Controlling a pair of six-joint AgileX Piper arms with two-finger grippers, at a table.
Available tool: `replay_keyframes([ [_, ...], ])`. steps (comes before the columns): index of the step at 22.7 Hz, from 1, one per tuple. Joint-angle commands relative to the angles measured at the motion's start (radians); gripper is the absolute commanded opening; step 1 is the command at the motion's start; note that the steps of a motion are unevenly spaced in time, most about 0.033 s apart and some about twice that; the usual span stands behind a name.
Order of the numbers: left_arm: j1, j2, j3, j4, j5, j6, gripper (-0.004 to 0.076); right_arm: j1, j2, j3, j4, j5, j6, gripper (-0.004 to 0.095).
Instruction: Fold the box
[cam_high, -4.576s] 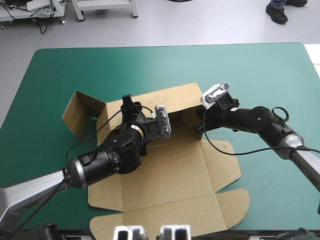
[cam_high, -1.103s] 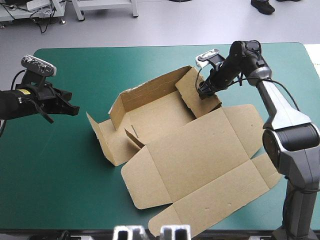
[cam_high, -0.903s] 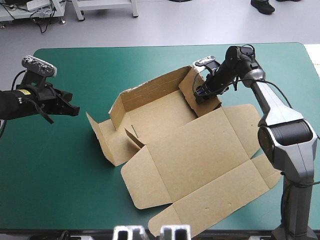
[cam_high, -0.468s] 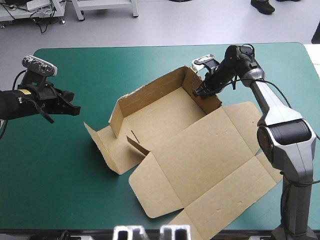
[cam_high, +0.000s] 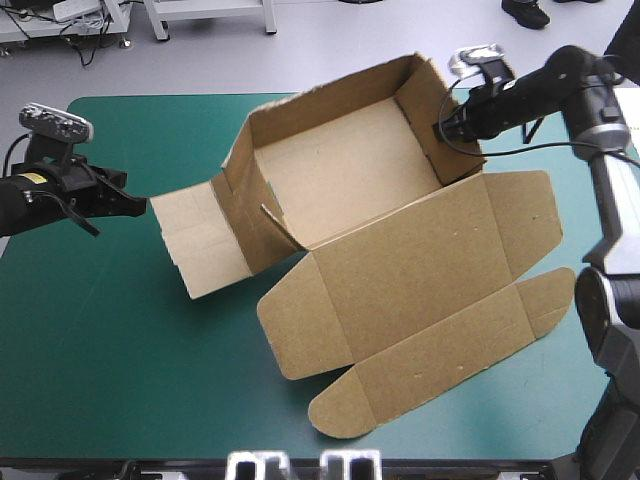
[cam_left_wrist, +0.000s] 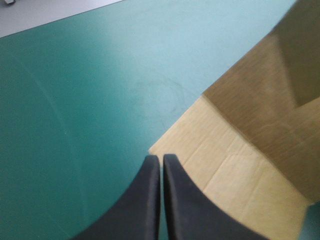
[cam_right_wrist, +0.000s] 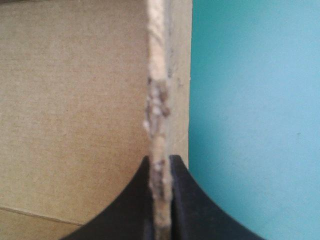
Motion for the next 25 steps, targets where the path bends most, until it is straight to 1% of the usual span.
replay_keyframes([
  [1,0.060,0.002,-0.028,-0.075,-0.079,-0.011,0.0009,-0.065,-0.149,-0.036,0.137,0.022,-0.029,-0.0024],
  [3,0.100,0.041,-0.028,-0.120,-0.080,-0.002,0.0009,-0.107,-0.216,-0.036,0.189,0.022,-0.046,-0.0024],
  [5,0.119,0.098,-0.028,-0.165,-0.080,0.020,0.0009,-0.134,-0.269,-0.036,0.198,0.022,-0.048,-0.0025],
  [8,0.119,0.160,-0.028,-0.211,-0.071,0.051,0.0010,-0.143,-0.309,-0.036,0.206,0.022,-0.048,-0.0025],
  [10,0.119,0.220,-0.028,-0.341,-0.028,0.127,0.0010,-0.148,-0.338,-0.036,0.204,0.022,-0.040,-0.0025],
  [11,0.119,0.261,-0.028,-0.476,0.027,0.194,0.0010,-0.163,-0.353,-0.026,0.215,0.024,-0.032,-0.0025],
  [12,0.119,0.276,-0.028,-0.550,0.062,0.236,0.0010,-0.168,-0.360,-0.018,0.227,0.024,-0.038,-0.0025],
  [13,0.119,0.311,-0.028,-0.742,0.169,0.336,0.0009,-0.188,-0.378,0.015,0.248,0.024,-0.064,-0.0025],
  [16,0.116,0.349,-0.028,-0.980,0.327,0.433,0.0009,-0.213,-0.387,0.052,0.261,0.024,-0.078,-0.0025],
  [17,0.115,0.353,-0.028,-1.021,0.354,0.446,0.0009,-0.218,-0.389,0.060,0.263,0.024,-0.080,-0.0025],
  [20,0.038,0.356,-0.028,-1.020,0.364,0.454,0.0009,-0.226,-0.386,0.076,0.294,0.022,-0.100,-0.0024],
  [22,-0.032,0.356,-0.028,-1.014,0.364,0.455,0.0009,-0.226,-0.377,0.076,0.343,0.022,-0.106,-0.0024],
  [25,-0.104,0.356,-0.028,-1.037,0.364,0.467,0.0009,-0.224,-0.366,0.076,0.363,0.022,-0.115,-0.0024],
])
